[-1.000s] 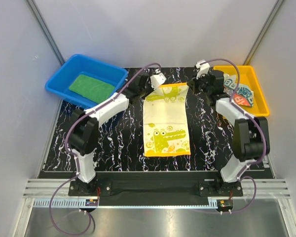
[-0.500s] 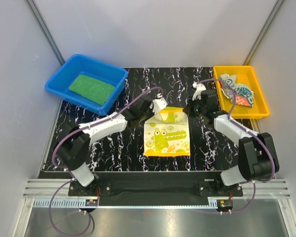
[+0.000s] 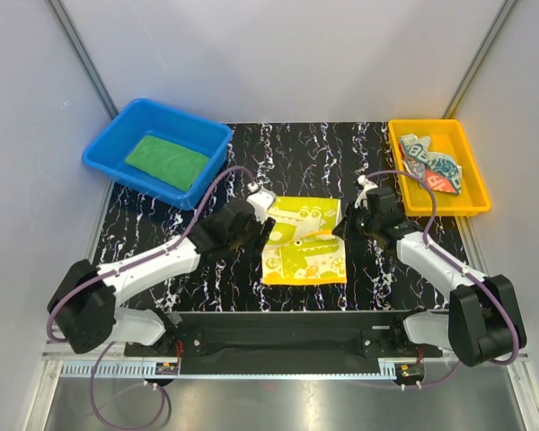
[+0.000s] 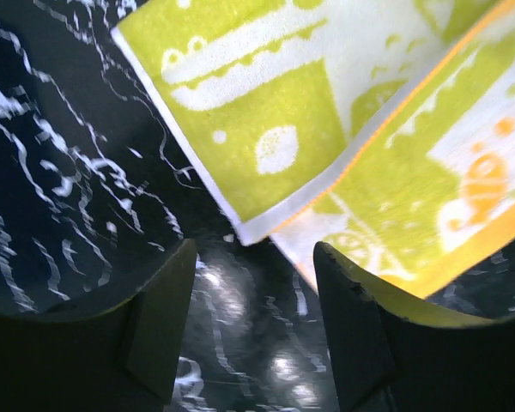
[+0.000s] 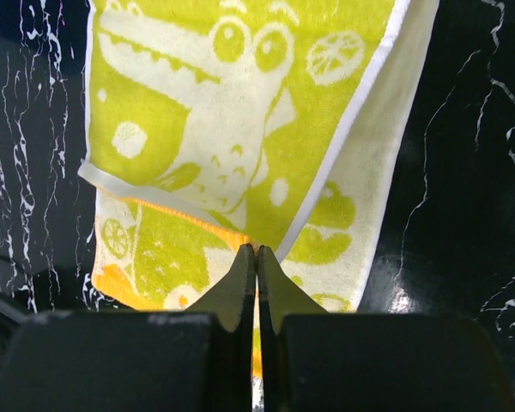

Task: Fold and stack the towels
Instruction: Fold the towel

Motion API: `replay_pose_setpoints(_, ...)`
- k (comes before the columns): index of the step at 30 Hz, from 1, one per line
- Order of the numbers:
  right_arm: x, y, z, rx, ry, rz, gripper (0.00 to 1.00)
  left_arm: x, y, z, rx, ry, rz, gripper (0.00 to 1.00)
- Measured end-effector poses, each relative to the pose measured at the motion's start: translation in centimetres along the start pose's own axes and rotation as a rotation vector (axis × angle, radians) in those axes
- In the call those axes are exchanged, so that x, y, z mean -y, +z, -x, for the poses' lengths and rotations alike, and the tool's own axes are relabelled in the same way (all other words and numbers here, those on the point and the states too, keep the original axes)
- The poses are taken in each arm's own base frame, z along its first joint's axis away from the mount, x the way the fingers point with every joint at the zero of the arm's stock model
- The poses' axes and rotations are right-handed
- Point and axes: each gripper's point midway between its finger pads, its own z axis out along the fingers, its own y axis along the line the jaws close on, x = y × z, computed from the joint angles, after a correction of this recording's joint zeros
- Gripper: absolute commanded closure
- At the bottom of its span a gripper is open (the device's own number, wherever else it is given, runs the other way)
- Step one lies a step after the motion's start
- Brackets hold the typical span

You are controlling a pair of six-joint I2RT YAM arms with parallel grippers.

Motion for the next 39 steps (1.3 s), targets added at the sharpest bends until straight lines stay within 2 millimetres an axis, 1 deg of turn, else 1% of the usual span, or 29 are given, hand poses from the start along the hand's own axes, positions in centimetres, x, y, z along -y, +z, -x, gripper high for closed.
replay_pose_setpoints(3,0.1,0.0,-1.0,-0.031,0.039,-0.002,1.00,0.0,-0.4,0.0,0.017,-0.200,-0.011,0.37)
replay_pose_setpoints(5,0.1,0.0,-1.4,-0.044,0.063,-0.004,1.00,-0.2,-0.1,-0.3,0.004,-0.323,-0.013,0.37)
replay_pose_setpoints(8,0.2,-0.1,-2.1,-0.062,0.099,-0.013,1.00,-0.4,0.6,-0.6,-0.019,-0.461,-0.027,0.38)
replay_pose_setpoints(11,0.4,-0.1,-2.5,-0.074,0.118,-0.020,1.00,-0.9,1.7,-1.7,-0.067,-0.554,-0.029,0.41)
replay_pose_setpoints(15,0.6,0.0,-3.0,-0.085,0.125,-0.031,1.00,-1.6,3.5,-4.2,-0.161,-0.649,-0.030,0.43)
replay_pose_setpoints(18,0.7,0.0,-3.1,-0.087,0.126,-0.032,1.00,-2.0,4.5,-5.9,-0.217,-0.698,-0.027,0.45)
replay_pose_setpoints(21,0.7,0.0,-3.1,-0.087,0.126,-0.032,1.00,-1.7,5.2,-7.0,-0.254,-0.715,-0.031,0.48)
replay_pose_setpoints(24,0.7,0.0,-3.1,-0.087,0.129,-0.032,1.00,-1.4,5.6,-6.6,-0.242,-0.731,-0.052,0.52)
replay_pose_setpoints(25,0.7,0.0,-3.1,-0.086,0.129,-0.032,1.00,-1.3,5.8,-6.5,-0.241,-0.737,-0.058,0.56)
replay_pose_setpoints(27,0.7,0.0,-3.1,-0.086,0.129,-0.032,1.00,-1.2,5.9,-6.6,-0.244,-0.748,-0.057,0.60)
replay_pose_setpoints(31,0.6,-0.1,-3.0,-0.082,0.128,-0.030,1.00,-1.3,6.1,-6.7,-0.250,-0.766,-0.050,0.63)
replay_pose_setpoints(34,0.6,-0.2,-3.1,-0.076,0.126,-0.027,1.00,-1.3,6.4,-6.7,-0.259,-0.774,-0.042,0.69)
replay_pose_setpoints(35,0.6,-0.2,-3.2,-0.077,0.126,-0.027,1.00,-1.3,6.5,-6.6,-0.260,-0.778,-0.041,0.71)
replay_pose_setpoints(36,0.6,-0.2,-3.2,-0.077,0.126,-0.026,1.00,-1.3,6.7,-6.6,-0.262,-0.783,-0.039,0.76)
replay_pose_setpoints(38,0.7,-0.2,-3.3,-0.078,0.126,-0.026,1.00,-1.3,6.9,-6.5,-0.266,-0.792,-0.037,0.80)
replay_pose_setpoints(39,0.7,-0.2,-3.4,-0.078,0.127,-0.027,1.00,-1.3,7.0,-6.5,-0.266,-0.792,-0.036,0.87)
